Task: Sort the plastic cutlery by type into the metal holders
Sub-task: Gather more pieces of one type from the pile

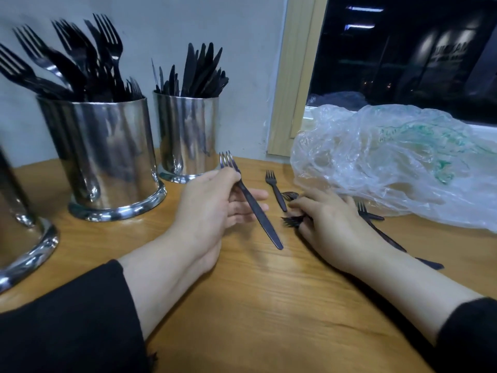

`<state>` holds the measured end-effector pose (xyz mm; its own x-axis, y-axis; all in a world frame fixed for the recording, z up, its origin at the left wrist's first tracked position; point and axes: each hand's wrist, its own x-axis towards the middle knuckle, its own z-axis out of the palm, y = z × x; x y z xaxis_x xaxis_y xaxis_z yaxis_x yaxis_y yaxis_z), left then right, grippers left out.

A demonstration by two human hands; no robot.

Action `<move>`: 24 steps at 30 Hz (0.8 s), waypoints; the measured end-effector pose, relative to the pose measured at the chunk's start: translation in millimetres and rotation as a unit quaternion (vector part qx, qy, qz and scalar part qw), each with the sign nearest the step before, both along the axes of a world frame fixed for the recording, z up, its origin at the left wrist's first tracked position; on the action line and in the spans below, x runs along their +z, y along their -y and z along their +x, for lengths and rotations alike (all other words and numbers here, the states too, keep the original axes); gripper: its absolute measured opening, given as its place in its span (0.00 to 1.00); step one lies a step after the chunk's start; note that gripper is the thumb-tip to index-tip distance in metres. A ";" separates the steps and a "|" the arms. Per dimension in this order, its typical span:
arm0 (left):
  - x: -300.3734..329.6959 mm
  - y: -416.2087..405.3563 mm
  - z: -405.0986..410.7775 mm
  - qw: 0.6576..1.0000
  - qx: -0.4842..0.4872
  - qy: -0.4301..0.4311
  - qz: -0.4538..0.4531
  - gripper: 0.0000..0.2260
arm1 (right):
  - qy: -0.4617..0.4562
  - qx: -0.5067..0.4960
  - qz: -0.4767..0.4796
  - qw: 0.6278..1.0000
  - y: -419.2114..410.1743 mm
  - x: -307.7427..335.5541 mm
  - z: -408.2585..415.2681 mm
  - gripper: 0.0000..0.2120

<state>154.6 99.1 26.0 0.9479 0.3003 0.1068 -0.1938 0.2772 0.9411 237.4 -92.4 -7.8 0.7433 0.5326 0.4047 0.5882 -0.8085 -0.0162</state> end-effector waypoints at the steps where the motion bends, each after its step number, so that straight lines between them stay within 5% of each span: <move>1: -0.1 -1.6 0.7 1.000 -0.001 0.001 0.002 0.05 | -0.012 0.004 -0.011 1.000 0.0 -2.1 1.0 0.16; 15: -7.4 -7.2 6.9 0.999 0.046 -0.014 0.005 0.01 | -0.037 0.017 0.019 0.999 0.7 -0.7 -9.4 0.13; 24: -12.0 -1.1 7.1 0.998 0.027 -0.032 0.037 0.08 | -0.027 0.013 0.048 0.998 -0.1 0.1 -15.0 0.12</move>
<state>161.7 100.2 14.1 0.9360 0.3450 0.0705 -0.1460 0.1981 0.9692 222.4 -92.3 -7.7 0.7520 0.5123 0.4148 0.6050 -0.7862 -0.1260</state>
